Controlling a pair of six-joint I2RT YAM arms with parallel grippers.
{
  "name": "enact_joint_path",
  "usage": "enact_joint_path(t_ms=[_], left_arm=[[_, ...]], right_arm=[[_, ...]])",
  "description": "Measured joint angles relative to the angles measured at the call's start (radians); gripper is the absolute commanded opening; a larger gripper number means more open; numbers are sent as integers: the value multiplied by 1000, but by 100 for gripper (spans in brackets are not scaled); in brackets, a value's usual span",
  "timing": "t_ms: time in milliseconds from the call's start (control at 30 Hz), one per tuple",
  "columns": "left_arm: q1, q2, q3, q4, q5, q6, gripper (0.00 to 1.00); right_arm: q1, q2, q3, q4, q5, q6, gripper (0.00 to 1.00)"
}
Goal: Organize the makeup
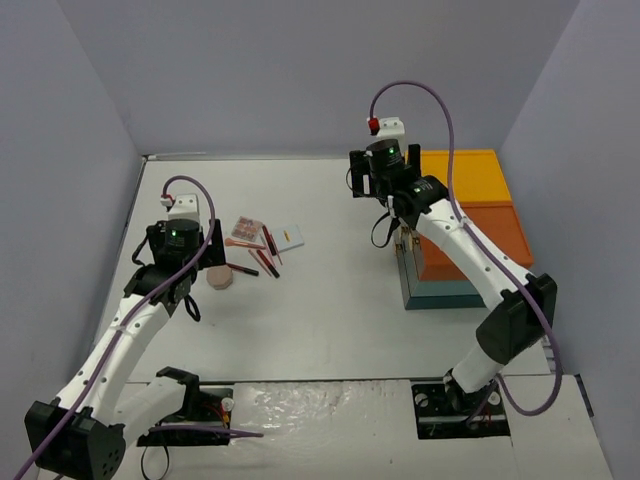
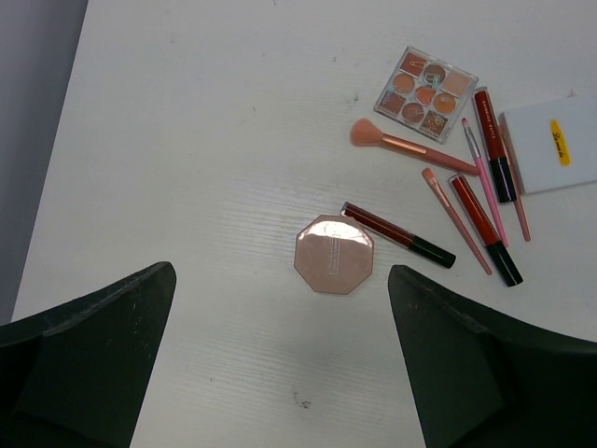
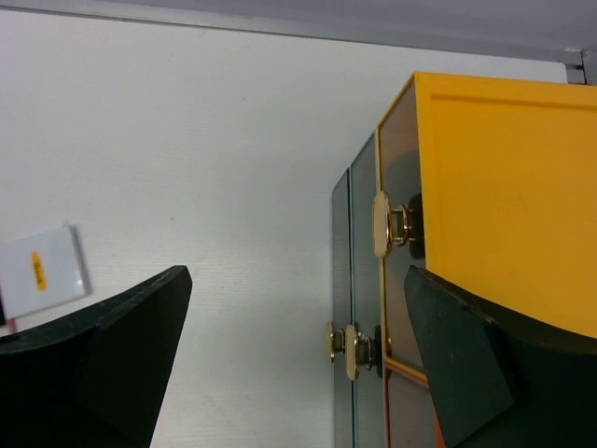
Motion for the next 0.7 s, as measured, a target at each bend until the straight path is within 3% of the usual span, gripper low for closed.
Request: enact_joint_path(t_ms=[300,700], left_arm=[[-2,29,152,-94,4,-5,97],[-21,55,308,-174,-7,-7,97]], right_arm=[[117,-223,-56,-153,-70,33,98],[201,-251,-240,-338,-16,183,100]])
